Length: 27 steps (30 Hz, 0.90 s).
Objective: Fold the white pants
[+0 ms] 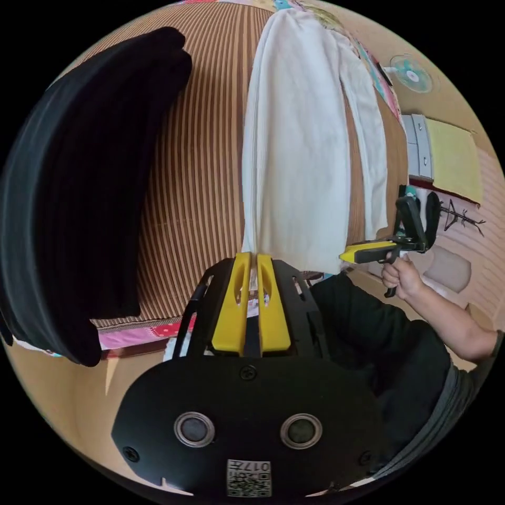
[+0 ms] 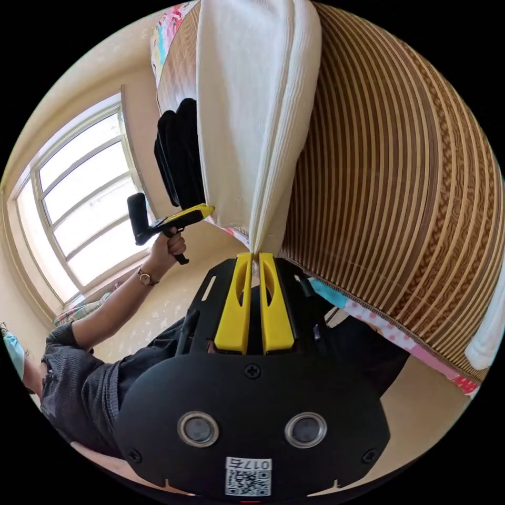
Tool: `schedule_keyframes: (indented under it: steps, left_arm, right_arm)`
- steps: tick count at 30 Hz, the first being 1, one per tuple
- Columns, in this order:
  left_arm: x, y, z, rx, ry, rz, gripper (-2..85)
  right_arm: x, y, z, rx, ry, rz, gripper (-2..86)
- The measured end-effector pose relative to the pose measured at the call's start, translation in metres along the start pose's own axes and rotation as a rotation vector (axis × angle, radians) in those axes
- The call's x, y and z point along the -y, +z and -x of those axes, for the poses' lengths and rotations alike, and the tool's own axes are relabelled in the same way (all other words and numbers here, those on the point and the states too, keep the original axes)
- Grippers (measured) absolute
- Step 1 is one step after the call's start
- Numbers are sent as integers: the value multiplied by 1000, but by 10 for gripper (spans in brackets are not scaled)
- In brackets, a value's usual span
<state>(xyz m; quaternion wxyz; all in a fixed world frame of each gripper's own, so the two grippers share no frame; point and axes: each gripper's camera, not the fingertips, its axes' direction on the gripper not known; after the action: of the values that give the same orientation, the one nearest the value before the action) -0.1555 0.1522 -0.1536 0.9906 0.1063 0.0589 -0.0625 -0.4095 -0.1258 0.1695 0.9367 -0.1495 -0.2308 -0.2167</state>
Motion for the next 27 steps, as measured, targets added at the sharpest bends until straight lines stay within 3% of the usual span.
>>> schedule_keyframes:
  steps: [4,8,11,15,18,21,24,27]
  left_arm:
    - [-16,-12,46,-83,-262,5,16]
    - [-25,-42,61,2,-469,-106,39]
    - [-2,-66,32,54,-391,-171,49]
    - [77,-44,-56,-8,-76,-96,56]
    - [138,16,-133,-78,113,54,64]
    - [183,91,-178,-189,81,239,69]
    - [209,131,-204,-95,39,238,76]
    - [224,154,-219,-112,-22,201,79]
  right_arm:
    - [-16,-22,-16,26,50,16,44]
    - [-56,-108,-32,-6,82,-186,72]
    - [-101,-188,-62,-83,196,-394,84]
    - [-164,-279,-117,-120,397,-624,96]
    - [-169,-309,-146,-90,366,-535,107]
    - [-160,-321,-162,-175,394,-395,121]
    - [-156,-337,-165,-202,337,-399,130]
    - [-145,-338,-172,-211,276,-355,135]
